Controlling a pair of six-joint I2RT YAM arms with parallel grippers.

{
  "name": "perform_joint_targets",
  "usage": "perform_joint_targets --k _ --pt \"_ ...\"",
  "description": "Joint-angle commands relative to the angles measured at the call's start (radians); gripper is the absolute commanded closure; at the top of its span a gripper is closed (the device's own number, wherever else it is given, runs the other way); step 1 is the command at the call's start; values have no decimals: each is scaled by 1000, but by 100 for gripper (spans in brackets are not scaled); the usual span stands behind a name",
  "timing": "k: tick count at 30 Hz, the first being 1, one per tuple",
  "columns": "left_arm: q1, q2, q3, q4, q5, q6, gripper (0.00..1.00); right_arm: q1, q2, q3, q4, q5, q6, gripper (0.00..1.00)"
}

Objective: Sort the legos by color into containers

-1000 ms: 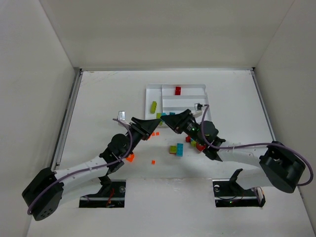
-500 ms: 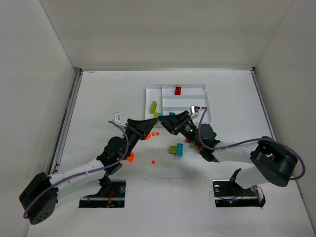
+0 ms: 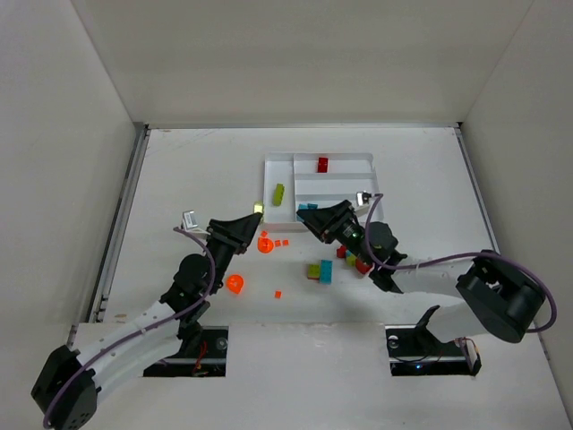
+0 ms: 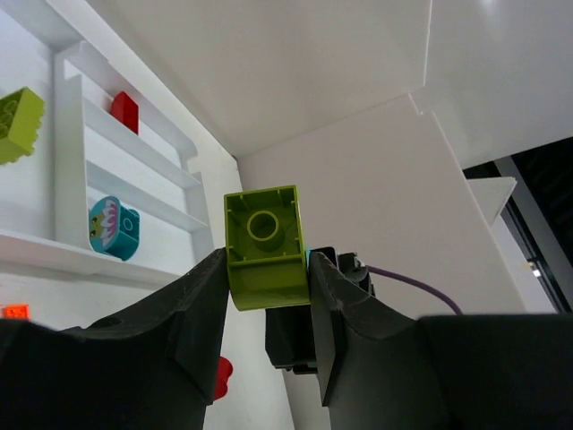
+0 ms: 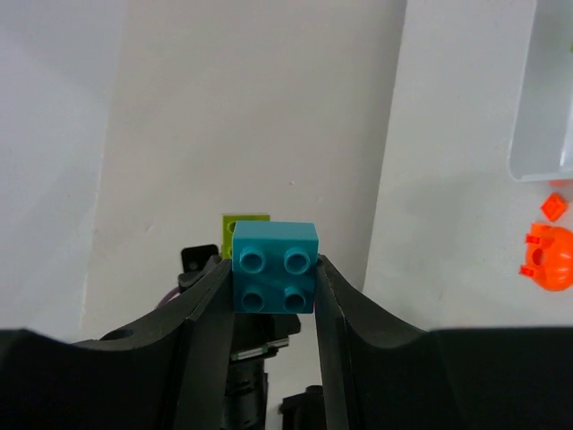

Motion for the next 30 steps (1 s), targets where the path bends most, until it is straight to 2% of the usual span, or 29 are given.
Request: perform_joint_targets --k 1,5,9,12,17,24,28,30 --pt "14 -43 22 -47 -7 53 86 -22 -17 74 -132 5 -98 69" --pt "-13 -12 63 -94 -1 116 85 -23 -1 197 -402 73 -259 69" --pt "-44 31 93 -145 -16 154 85 -64 4 295 -700 217 -422 68" --pt "-55 48 100 -143 -25 177 84 -104 27 361 -849 252 -520 68" --pt "-53 74 119 -149 -31 200 84 -101 55 418 -931 305 -603 68" --pt "-19 262 246 -188 -28 305 84 -166 110 451 -1029 296 -668 67" --pt "-16 336 292 -156 -25 328 83 -174 165 491 -1064 316 -705 62" --pt "-10 365 309 -154 -27 340 83 -190 191 504 -1058 305 -708 55"
